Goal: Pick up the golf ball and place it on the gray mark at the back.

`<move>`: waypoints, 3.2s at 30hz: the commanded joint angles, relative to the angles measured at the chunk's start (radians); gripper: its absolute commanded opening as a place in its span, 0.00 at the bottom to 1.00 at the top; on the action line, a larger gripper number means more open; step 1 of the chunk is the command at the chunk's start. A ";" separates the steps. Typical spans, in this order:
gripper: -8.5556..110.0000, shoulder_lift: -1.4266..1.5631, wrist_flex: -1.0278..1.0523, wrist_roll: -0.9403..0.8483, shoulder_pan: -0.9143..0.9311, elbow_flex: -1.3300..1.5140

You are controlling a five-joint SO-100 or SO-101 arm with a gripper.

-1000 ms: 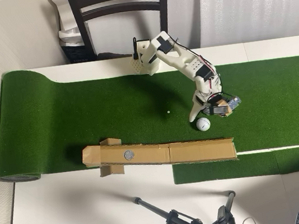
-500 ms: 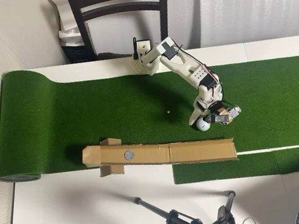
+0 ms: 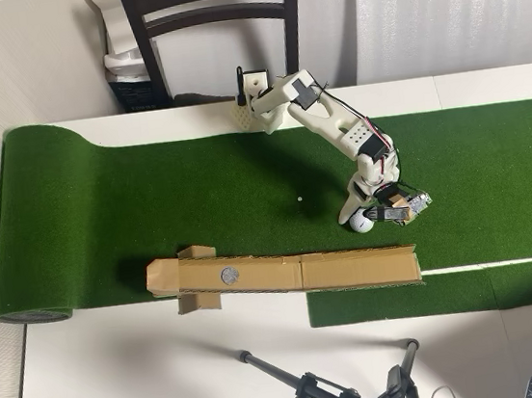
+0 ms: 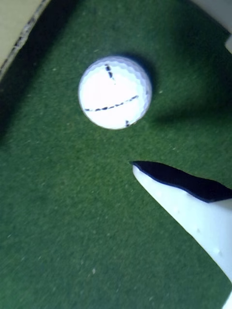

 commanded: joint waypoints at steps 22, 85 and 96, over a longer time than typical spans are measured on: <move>0.52 -0.135 0.005 -0.006 0.029 -0.218; 0.35 -0.238 -0.002 0.049 0.060 -0.265; 0.35 -0.238 -0.002 0.051 0.087 -0.324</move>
